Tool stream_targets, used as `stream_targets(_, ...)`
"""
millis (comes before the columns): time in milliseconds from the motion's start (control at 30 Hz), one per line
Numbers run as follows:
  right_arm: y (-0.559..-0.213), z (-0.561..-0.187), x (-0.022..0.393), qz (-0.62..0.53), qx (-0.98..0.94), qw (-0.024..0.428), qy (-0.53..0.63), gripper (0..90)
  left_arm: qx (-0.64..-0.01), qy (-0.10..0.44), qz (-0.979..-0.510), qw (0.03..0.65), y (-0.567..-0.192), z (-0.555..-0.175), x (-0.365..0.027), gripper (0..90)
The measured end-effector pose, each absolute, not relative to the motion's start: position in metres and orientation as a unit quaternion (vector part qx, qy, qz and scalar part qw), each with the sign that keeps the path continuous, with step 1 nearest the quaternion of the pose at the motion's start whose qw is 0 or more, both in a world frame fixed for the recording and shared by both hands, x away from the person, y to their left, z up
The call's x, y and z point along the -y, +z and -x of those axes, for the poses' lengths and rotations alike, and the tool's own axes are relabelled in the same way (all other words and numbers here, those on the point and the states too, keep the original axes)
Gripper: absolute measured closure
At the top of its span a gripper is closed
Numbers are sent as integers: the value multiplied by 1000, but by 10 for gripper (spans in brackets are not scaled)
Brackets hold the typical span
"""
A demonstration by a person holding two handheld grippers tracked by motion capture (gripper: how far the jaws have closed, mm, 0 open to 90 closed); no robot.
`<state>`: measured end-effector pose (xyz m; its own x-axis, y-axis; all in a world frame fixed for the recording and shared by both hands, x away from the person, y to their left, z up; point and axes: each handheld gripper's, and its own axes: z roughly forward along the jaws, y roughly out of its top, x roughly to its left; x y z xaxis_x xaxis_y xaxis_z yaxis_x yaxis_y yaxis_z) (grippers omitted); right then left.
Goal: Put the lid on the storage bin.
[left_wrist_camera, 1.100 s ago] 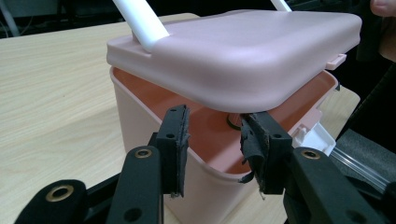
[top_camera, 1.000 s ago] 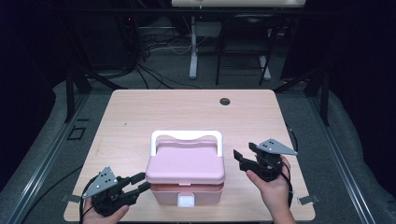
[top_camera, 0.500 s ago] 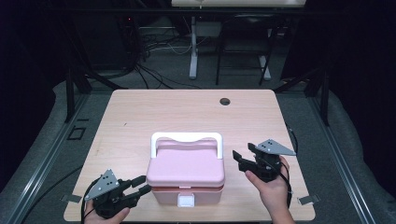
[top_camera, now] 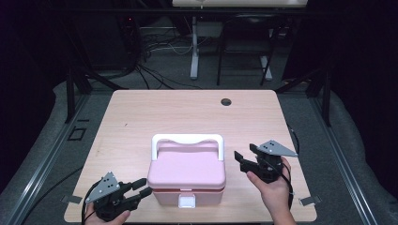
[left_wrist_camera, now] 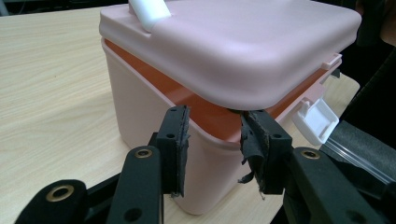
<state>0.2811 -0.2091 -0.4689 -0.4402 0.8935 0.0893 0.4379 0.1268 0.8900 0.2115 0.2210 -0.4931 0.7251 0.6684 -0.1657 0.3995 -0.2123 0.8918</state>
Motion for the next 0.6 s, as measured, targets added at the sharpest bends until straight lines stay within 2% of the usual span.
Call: stream_targets(600,-470,-282,210,-471,-707,244,467,361,-353,124,-768,520,-498,-209,-223,612)
